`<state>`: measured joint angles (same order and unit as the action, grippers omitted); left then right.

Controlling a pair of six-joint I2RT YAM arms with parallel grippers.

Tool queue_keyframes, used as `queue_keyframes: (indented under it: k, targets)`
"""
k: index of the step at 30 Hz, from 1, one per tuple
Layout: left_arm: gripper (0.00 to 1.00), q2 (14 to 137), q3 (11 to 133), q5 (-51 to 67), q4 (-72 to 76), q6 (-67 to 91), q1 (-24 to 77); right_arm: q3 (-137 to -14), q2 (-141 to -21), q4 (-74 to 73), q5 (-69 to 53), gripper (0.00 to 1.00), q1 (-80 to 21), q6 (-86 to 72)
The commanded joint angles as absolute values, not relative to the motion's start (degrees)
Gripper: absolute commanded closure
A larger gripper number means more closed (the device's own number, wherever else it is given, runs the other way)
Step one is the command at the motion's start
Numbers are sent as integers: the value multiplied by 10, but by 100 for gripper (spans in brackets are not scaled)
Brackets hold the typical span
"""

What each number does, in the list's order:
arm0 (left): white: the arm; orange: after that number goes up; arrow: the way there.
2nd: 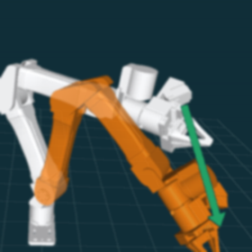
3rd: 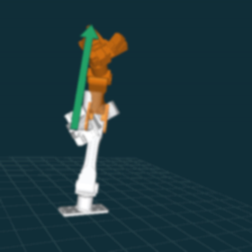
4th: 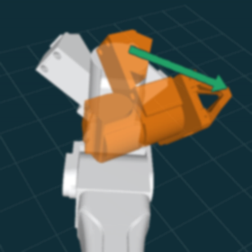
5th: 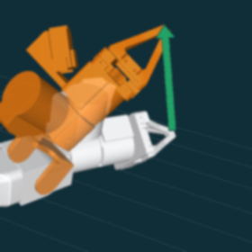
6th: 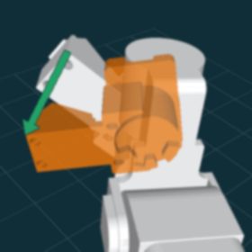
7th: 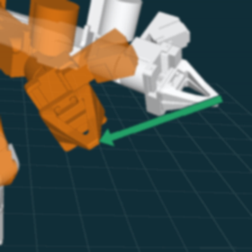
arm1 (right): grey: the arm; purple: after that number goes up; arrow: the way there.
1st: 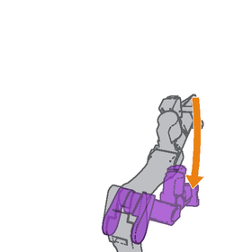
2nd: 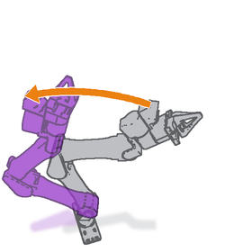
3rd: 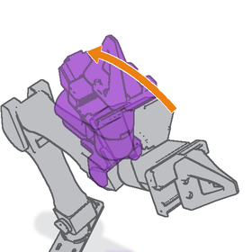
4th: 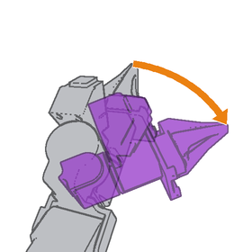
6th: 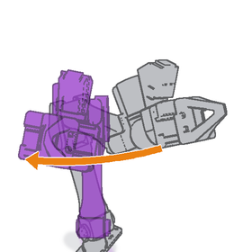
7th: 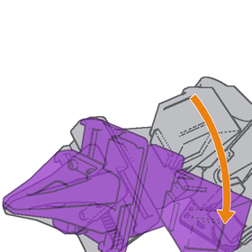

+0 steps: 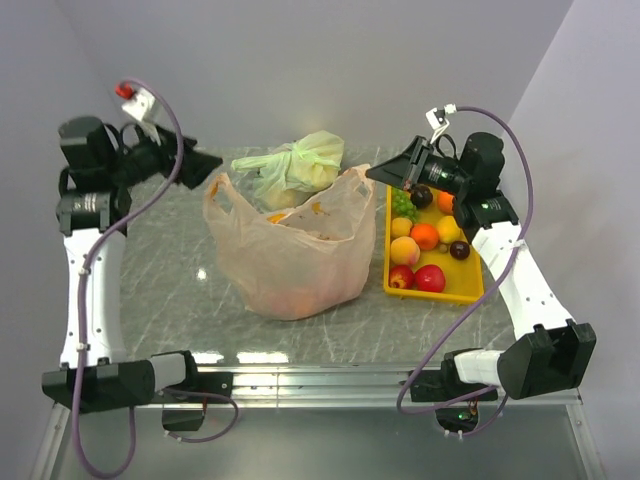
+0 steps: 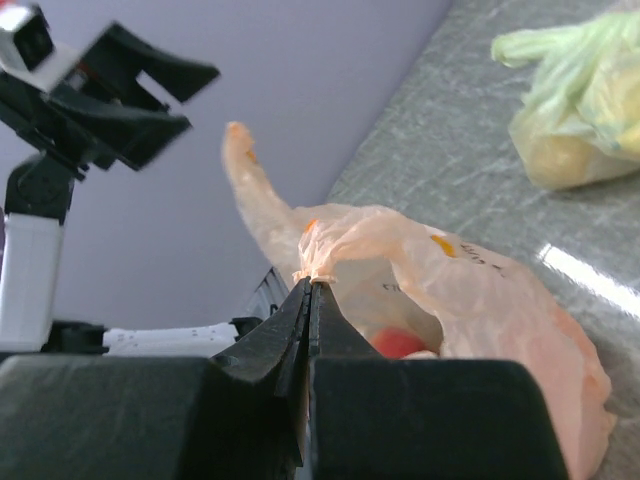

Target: Place the fake fruits into the plastic bag and tie a complex knot

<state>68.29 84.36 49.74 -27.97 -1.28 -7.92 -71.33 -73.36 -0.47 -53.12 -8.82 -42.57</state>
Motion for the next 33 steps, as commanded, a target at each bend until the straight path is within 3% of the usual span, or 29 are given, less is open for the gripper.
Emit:
queue_keyframes:
  k: [1,3,6,12,28,31,32,33]
  targets:
    - [12,738,958,543,-248,73,-39,-734,-723,76,-556,100,-96,-449]
    - [8,763,1007,514,-285,59,14,-731,-724,86,-558,100,-108,-442]
    - [6,779,991,476,-251,68,133,-736,-731,72,-555,100,-126,-415]
    - [3,833,987,400,-214,40,267,-742,-730,70,-548,100,-138,-402]
    - [1,892,924,387,-117,72,381,-745,-714,76,-499,100,-171,-394]
    - [18,898,913,362,-103,79,385,-743,-708,92,-497,100,-171,-404]
    - [34,900,910,357,-102,81,385,-742,-707,98,-498,100,-173,-407]
    - [43,901,907,351,-101,82,385,-743,-707,99,-500,100,-173,-407]
